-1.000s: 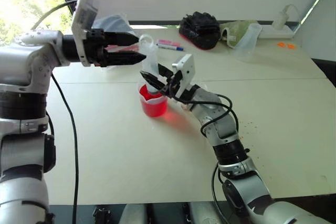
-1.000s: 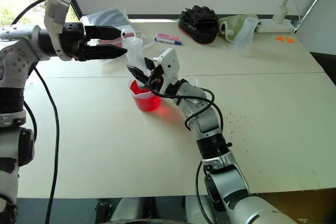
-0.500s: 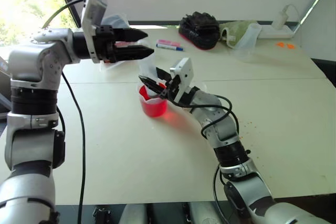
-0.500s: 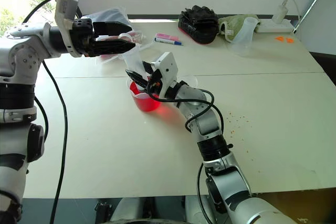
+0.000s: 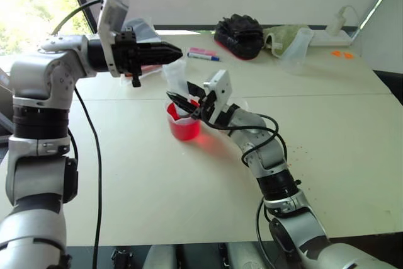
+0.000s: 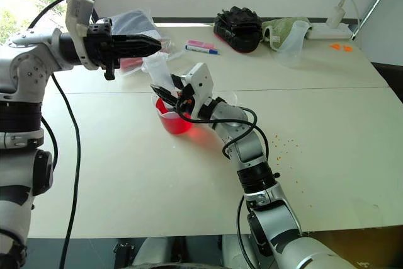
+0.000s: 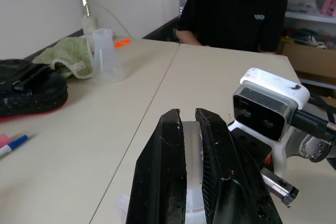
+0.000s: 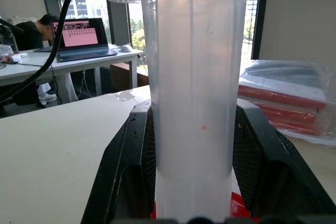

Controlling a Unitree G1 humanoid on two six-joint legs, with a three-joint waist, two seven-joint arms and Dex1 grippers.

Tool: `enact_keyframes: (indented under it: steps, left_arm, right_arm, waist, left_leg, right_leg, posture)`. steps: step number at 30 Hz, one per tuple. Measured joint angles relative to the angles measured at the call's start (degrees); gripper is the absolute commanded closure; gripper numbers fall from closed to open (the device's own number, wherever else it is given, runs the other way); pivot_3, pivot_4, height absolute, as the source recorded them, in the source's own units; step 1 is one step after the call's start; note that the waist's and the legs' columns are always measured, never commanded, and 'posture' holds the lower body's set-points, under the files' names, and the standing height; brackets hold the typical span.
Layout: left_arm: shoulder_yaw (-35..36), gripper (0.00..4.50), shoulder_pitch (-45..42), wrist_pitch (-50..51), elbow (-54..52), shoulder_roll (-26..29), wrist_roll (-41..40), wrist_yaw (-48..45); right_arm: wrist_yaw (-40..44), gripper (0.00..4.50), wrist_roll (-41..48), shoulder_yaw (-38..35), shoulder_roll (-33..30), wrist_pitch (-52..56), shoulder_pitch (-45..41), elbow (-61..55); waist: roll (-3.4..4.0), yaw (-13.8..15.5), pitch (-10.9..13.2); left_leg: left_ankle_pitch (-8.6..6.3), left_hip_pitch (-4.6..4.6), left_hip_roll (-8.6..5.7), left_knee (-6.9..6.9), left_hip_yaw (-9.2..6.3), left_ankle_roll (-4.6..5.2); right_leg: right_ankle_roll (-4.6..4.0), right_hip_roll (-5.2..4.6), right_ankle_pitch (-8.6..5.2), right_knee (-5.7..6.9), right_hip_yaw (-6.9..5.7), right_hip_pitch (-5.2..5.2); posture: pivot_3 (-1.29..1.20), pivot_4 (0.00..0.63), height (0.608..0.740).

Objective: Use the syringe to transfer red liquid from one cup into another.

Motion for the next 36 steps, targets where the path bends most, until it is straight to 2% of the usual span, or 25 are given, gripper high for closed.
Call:
enact_keyframes:
  steps: [5,36]
  left_arm:
    - [-0.03,4.44,0.43,0.05,-0.98,0.74,-0.05,-0.08]
    - [-0.31,4.44,-3.4,-0.21,5.67,-3.27,2.23,1.57]
  right_arm:
    - [0.26,3.12,0.01,0.28,0.02,0.03,0.0,0.0]
    - [-1.55,3.12,0.06,-1.03,1.39,1.18,0.83,-0.02]
  waist:
    - [0.0,0.15,0.0]
    - [0.0,0.1,0.0]
  left_leg:
    - [0.0,0.0,0.0,0.02,-0.01,0.0]
    - [0.0,0.0,-0.01,0.03,-0.01,0.0]
  right_leg:
    - [0.0,0.0,0.0,0.0,0.0,0.02]
    - [0.0,0.0,0.0,0.0,-0.01,0.03]
  posture:
    - [0.0,0.15,0.711]
    - [0.0,0.15,0.711]
